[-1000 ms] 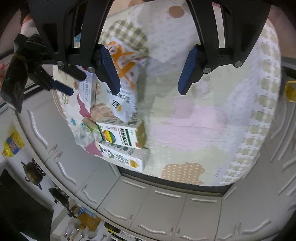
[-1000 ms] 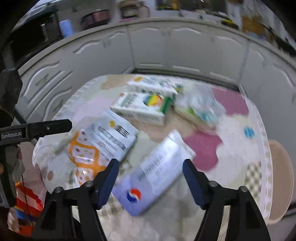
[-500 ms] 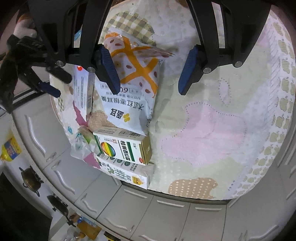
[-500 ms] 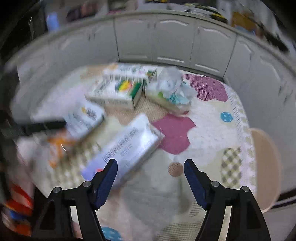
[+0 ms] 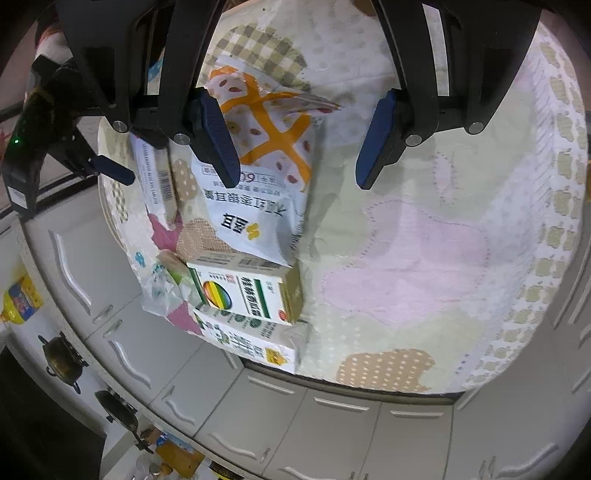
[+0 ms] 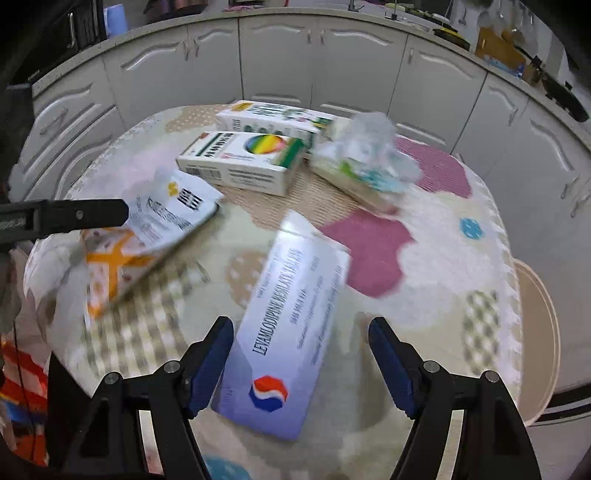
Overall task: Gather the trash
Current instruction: 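Grasp the white-orange snack bag with the left tool while the right tool grasps the blue-white medicine box, then carry the snack bag and medicine box over the beige bin, then open both tools to drop bag and box into the bin, then move both tools back toward the remaining table items, then grasp the clear plastic bag with the right tool while the left tool grasps the rainbow medicine box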
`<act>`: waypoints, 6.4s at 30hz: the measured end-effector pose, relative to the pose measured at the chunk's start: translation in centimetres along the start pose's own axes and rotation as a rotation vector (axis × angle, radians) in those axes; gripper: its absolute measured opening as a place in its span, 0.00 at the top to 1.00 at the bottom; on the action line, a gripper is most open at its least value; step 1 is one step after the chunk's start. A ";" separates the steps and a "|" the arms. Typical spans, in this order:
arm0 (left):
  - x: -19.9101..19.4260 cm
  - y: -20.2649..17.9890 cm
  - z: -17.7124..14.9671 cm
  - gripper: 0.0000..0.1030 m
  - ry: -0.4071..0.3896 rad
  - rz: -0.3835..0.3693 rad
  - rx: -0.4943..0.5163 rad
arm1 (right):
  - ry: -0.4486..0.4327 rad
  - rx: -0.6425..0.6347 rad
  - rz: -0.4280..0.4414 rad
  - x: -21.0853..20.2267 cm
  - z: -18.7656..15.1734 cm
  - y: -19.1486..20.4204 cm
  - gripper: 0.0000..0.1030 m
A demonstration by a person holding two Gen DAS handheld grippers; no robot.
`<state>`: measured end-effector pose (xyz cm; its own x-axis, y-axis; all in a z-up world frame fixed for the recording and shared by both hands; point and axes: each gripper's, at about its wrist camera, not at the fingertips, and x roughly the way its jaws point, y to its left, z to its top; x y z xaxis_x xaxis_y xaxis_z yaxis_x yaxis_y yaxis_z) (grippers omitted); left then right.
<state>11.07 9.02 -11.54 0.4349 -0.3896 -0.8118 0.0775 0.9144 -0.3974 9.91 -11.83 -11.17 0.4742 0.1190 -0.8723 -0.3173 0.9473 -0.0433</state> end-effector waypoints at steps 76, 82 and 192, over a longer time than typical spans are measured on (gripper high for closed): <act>18.2 -35.5 5.0 0.71 0.049 -0.132 0.335 | -0.131 0.531 -0.140 -2.7 -12.6 -28.6 0.55; 19.3 -35.6 4.6 0.56 0.061 -0.121 0.351 | -0.103 0.581 -0.123 -1.3 -12.3 -29.8 0.52; 5.6 -4.8 5.0 0.31 0.094 -0.251 0.248 | -0.250 0.170 0.191 -0.6 4.3 -11.2 0.76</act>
<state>17.67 3.04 -12.05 0.2916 -0.6032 -0.7424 0.3916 0.7834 -0.4827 16.70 -21.20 -8.07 0.6125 0.3480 -0.7098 -0.2887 0.9343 0.2089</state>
